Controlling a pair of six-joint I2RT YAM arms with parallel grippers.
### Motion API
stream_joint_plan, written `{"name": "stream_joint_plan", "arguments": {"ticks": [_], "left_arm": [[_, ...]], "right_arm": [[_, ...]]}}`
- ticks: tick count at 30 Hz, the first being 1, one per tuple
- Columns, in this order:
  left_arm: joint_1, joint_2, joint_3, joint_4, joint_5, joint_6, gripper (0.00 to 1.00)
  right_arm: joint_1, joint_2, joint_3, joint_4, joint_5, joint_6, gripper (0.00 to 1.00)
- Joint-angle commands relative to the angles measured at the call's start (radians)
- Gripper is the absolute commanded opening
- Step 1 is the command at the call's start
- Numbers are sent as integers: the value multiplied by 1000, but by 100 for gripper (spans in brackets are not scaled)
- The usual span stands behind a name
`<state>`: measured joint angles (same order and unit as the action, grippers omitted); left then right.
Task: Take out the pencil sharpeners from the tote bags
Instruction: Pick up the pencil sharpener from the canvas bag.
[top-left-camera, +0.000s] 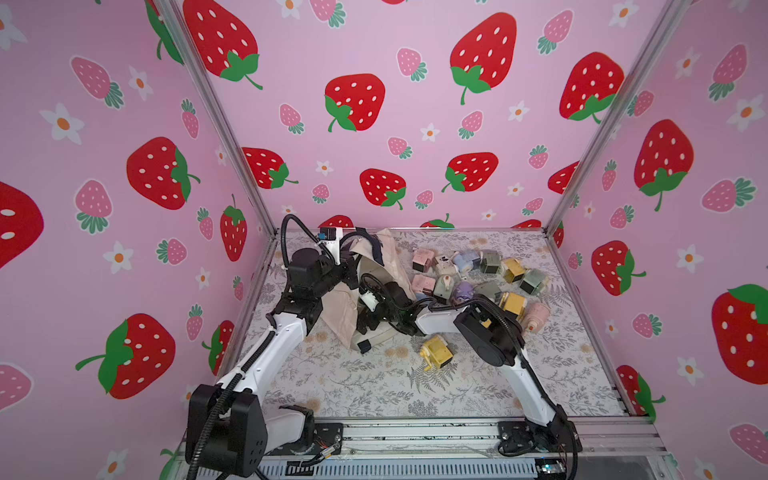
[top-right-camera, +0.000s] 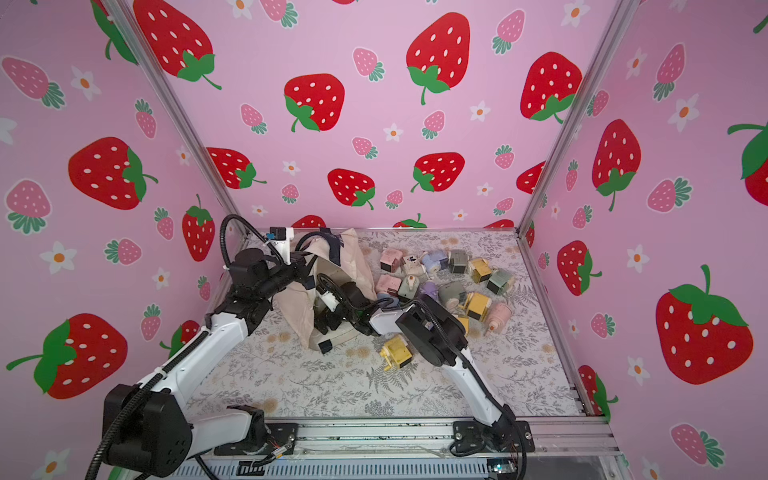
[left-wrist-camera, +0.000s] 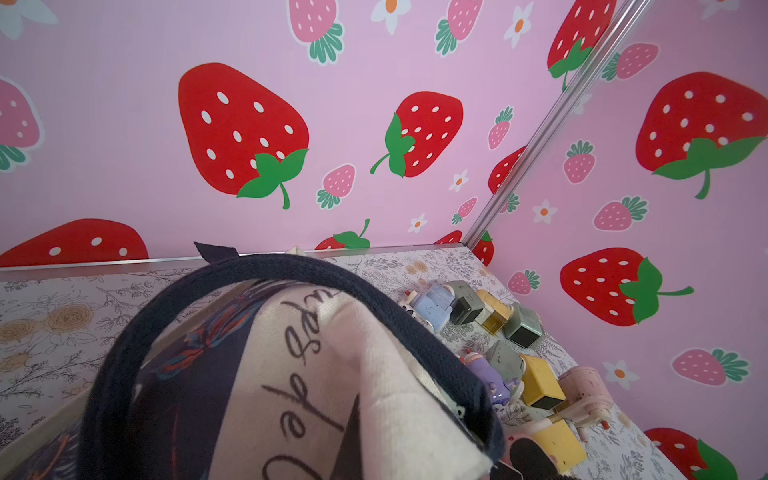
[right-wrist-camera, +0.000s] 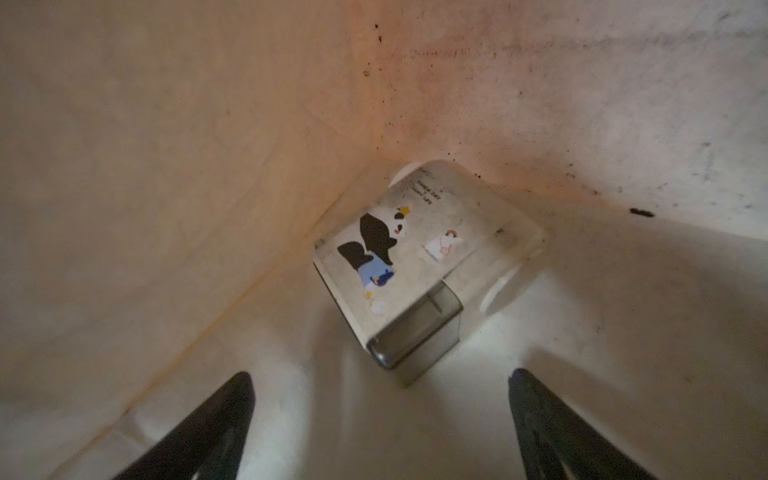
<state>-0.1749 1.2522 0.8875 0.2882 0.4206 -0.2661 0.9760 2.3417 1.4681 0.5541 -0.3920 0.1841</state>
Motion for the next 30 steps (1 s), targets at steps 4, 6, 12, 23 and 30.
{"name": "stream_joint_plan", "arguments": {"ticks": [4, 6, 12, 23, 30], "left_arm": [[-5, -2, 65, 75, 36, 8, 0], [-5, 0, 67, 74, 37, 8, 0], [-6, 3, 67, 74, 37, 8, 0], [-6, 0, 67, 74, 38, 8, 0], [-6, 4, 70, 74, 39, 8, 0]], "right_arm": [[-15, 99, 160, -50, -78, -14, 99], [-16, 136, 221, -87, -24, 24, 99], [-16, 219, 405, -260, 72, 130, 99], [-19, 103, 261, -330, 521, 202, 98], [-20, -18, 92, -240, 577, 131, 98]]}}
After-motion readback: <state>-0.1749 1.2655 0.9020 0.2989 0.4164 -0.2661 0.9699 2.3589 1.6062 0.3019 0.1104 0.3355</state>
